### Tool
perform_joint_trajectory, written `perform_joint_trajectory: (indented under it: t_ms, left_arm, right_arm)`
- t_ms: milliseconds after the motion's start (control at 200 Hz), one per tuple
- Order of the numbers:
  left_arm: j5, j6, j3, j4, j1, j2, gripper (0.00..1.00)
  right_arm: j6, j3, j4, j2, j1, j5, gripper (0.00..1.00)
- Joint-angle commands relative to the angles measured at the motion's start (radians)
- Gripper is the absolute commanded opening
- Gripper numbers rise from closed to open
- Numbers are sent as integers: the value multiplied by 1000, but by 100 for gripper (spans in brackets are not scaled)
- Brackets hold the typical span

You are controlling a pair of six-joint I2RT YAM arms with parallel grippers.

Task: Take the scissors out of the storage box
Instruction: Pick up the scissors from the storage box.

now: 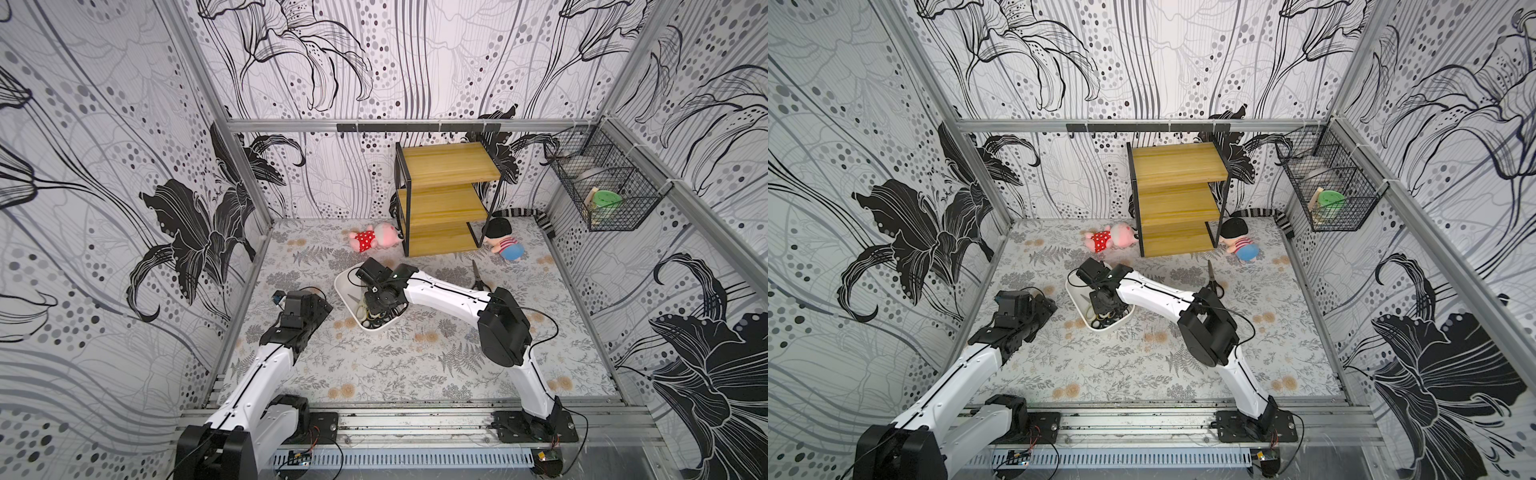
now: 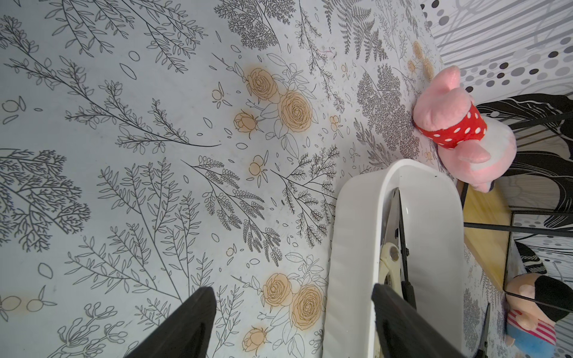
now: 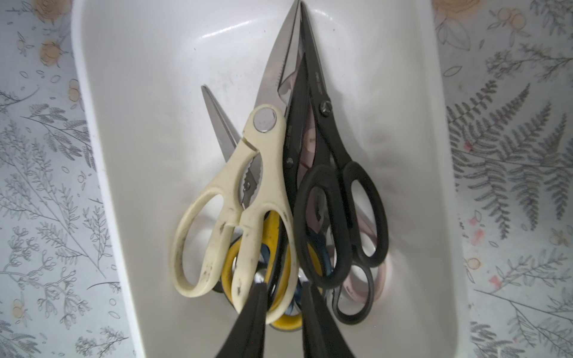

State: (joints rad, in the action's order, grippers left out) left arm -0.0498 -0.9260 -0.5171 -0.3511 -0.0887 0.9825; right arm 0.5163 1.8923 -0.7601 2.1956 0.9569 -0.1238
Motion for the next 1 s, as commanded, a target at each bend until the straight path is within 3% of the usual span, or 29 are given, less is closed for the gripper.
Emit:
perform_joint_trajectory:
  t_ms: [0,330,621,996]
  left_arm:
    - [-16,23,-38,0,7,1,84]
    - [-25,36,-49,-19,10,-2,84]
    - [-26,32,-50,-19,14,-2,84]
    - [-31,21,-45,-28,14,-21,84]
  right_arm:
    - [21,6,-18,42,-3,4,23]
    - [22,18,-3,95,-4,3,20]
    - [21,11,11,50,-3,-10,0]
    - [-16,14,51,-40,-3,52,0]
